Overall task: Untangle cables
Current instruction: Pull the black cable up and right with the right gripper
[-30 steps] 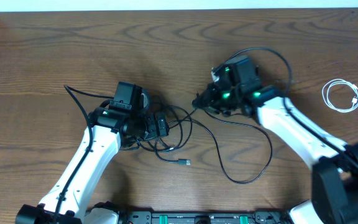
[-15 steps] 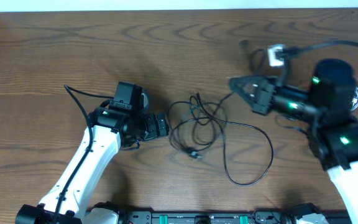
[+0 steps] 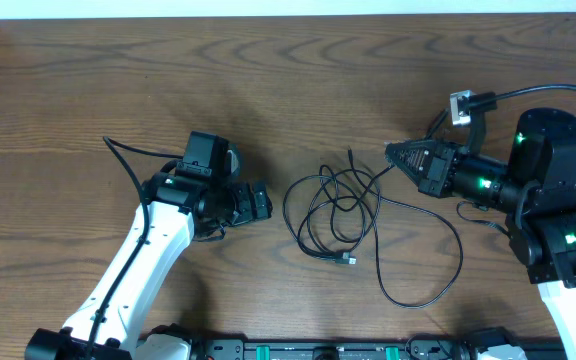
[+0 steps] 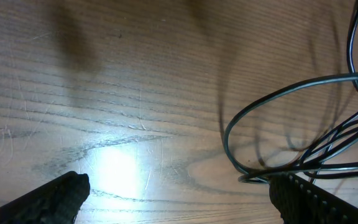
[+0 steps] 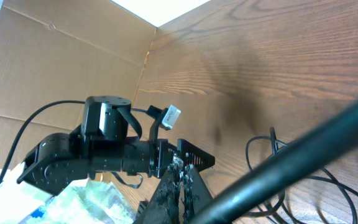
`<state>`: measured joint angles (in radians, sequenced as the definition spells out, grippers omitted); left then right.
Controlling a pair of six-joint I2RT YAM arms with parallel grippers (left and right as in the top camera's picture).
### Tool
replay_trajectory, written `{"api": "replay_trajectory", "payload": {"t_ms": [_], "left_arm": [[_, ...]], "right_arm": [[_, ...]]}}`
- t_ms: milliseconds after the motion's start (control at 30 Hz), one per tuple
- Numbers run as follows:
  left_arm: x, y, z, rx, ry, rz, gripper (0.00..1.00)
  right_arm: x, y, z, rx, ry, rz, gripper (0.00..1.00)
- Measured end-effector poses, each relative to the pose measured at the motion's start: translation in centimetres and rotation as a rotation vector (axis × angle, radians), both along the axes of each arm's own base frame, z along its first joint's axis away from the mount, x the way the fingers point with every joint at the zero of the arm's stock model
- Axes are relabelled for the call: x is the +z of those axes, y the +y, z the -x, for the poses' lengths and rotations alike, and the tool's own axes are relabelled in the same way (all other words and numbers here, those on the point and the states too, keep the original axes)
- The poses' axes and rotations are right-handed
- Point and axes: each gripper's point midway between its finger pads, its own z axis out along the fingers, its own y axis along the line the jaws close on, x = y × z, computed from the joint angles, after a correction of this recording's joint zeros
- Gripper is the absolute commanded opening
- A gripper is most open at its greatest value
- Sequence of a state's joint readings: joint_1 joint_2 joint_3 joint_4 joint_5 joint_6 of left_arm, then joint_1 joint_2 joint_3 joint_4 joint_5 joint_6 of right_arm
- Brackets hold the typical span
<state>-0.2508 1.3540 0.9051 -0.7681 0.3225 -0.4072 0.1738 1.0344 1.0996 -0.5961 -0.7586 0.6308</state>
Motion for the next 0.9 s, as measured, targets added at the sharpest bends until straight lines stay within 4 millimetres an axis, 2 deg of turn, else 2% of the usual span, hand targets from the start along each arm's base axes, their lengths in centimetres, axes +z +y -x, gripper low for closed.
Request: {"api": "replay_trajectory", "payload": {"t_ms": [900], "left_arm": [[0.01, 0.0, -0.01, 0.0, 0.0, 0.0, 0.98]], "right_arm": [[-0.49, -0.06, 0.29, 0.018, -0.01, 0.029, 0.01]]}}
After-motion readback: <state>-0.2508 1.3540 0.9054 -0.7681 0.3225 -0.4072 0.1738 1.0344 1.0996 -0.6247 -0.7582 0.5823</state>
